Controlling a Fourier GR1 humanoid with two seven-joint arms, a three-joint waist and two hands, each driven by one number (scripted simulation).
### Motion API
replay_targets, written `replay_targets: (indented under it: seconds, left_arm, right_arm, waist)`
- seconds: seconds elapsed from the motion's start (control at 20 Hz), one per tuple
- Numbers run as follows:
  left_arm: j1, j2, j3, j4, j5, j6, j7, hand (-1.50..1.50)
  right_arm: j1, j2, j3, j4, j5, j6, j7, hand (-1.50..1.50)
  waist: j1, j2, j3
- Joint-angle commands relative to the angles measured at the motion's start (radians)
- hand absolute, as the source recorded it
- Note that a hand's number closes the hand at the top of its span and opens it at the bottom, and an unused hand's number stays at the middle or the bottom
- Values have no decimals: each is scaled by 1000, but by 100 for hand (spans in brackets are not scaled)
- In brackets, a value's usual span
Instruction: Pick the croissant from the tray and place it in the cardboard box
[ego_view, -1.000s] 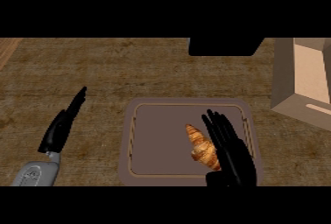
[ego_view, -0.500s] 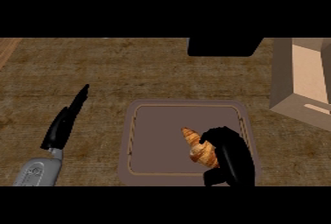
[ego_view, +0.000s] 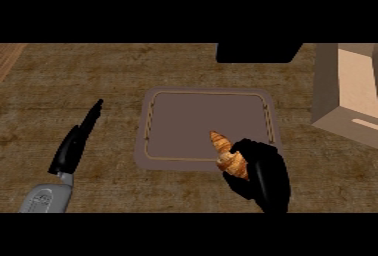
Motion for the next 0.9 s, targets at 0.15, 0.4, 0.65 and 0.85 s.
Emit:
replay_targets:
  seconds: [0.15, 0.4, 0.65, 0.85]
  left_arm:
    - [-10, -2, -17, -9, -16, -5, -8, 0]
    - [-17, -13, -21, -23, -16, -4, 9, 0]
    - [-15, -2, 3, -14, 5, -29, 10, 0]
    - [19, 29, 33, -31, 26, -51, 0, 0]
  right_arm:
    - [-314, -68, -249, 203, 41, 411, 229, 150]
    - [-641, -113, -342, 315, 23, 703, 349, 150]
    - [-831, -157, -405, 375, 27, 735, 401, 150]
    - [-832, -211, -409, 279, 82, 753, 477, 150]
  waist:
    - [43, 22, 0]
    - [43, 11, 2]
    - [22, 5, 3]
    - [7, 0, 4]
